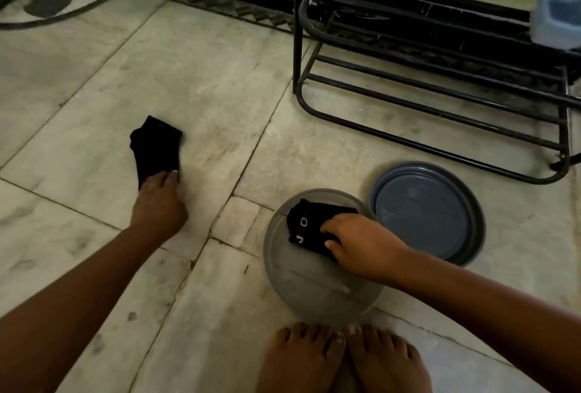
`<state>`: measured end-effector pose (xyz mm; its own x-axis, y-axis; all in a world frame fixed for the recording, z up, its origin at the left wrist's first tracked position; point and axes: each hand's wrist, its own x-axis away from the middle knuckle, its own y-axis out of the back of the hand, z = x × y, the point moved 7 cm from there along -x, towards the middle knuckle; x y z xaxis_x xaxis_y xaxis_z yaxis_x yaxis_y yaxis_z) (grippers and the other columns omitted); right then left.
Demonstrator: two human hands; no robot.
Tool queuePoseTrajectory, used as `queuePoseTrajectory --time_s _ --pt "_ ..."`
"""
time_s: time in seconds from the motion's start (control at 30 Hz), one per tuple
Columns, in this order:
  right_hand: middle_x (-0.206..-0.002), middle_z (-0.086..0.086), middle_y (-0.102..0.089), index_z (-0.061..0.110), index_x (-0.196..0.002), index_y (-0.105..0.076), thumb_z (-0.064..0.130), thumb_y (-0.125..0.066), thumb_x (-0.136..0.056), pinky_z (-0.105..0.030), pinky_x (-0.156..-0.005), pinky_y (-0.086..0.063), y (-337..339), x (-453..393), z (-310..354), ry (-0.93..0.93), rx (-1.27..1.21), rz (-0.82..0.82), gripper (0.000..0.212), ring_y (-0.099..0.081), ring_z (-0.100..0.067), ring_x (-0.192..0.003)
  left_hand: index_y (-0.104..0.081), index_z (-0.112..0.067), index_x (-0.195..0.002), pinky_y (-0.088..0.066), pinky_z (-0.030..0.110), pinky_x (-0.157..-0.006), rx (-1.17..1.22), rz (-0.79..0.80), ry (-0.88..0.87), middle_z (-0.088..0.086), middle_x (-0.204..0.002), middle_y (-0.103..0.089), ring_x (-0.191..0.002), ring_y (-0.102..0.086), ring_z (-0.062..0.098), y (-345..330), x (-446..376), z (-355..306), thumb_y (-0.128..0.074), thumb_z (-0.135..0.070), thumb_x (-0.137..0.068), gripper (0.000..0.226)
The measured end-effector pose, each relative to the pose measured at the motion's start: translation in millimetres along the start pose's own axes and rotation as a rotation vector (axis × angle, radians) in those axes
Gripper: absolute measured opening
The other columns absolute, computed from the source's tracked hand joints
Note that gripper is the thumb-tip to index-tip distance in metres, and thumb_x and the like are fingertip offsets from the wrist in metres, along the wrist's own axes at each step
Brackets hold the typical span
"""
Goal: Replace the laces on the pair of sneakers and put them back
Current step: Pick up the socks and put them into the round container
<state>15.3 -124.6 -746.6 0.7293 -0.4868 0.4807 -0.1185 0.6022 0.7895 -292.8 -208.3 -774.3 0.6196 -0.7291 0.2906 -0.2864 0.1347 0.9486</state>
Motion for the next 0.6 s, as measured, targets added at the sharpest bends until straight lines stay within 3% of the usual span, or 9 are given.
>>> queuePoseTrajectory --time_s 0.17,0.33,0.43,0.5,0.6 --pt "-0.122 -0.005 -0.057 0.014 -0.125 -0.056 0.026 -0.043 -0.098 -0.035 -0.093 -0.045 0.1 3.7 -6.1 -0.02 -0.031 -0.001 0.032 -0.053 -0.021 -0.11 -0.049 -0.011 -0.13 -0.04 0.05 -0.088 -0.137 -0.09 0.012 0.019 -0.128 -0.045 -0.112 -0.045 0.041 -3.0 3.0 0.5 -0.058 -0.013 -0.087 0.044" --pt "-0.12 -0.005 -0.06 0.014 -0.123 -0.057 0.025 -0.045 -0.097 -0.036 -0.09 -0.047 3.3 1.2 -4.8 0.001 -0.059 -0.024 0.031 -0.056 -0.02 -0.106 -0.057 -0.005 -0.112 -0.04 0.044 -0.078 -0.134 -0.156 -0.155 0.018 -0.109 -0.055 -0.098 -0.05 0.037 -18.0 21.9 -29.8 -0.052 -0.007 -0.088 0.024" --pt "-0.118 -0.005 -0.061 0.014 -0.121 -0.059 0.024 -0.046 -0.097 -0.036 -0.091 -0.047 8.8 3.4 1.4 0.027 -0.087 -0.045 0.029 -0.057 -0.02 -0.105 -0.057 -0.002 -0.107 -0.042 0.039 -0.074 0.146 -0.207 -0.224 0.018 -0.102 -0.057 -0.091 -0.055 0.033 -11.5 36.9 -52.1 -0.051 -0.01 -0.091 0.019" --pt "-0.118 -0.003 -0.062 0.014 -0.12 -0.06 0.024 -0.049 -0.096 -0.033 -0.091 -0.047 18.3 6.0 3.8 0.046 -0.146 -0.123 0.028 -0.058 -0.017 -0.105 -0.055 -0.004 -0.107 -0.039 0.026 -0.064 0.418 -0.295 -0.182 0.01 -0.093 -0.056 -0.077 -0.053 0.019 11.7 52.9 -69.0 -0.047 -0.008 -0.093 0.017" --pt "-0.125 0.003 -0.059 0.018 -0.129 -0.053 0.026 -0.06 -0.091 -0.024 -0.097 -0.046 37.0 8.8 -2.5 -0.01 -0.441 -0.263 0.039 -0.056 -0.009 -0.11 -0.052 -0.019 -0.094 -0.038 0.024 -0.057 0.764 -0.301 -0.119 -0.002 -0.079 -0.053 -0.07 -0.049 0.014 48.2 74.6 -102.6 -0.037 -0.008 -0.095 0.019"
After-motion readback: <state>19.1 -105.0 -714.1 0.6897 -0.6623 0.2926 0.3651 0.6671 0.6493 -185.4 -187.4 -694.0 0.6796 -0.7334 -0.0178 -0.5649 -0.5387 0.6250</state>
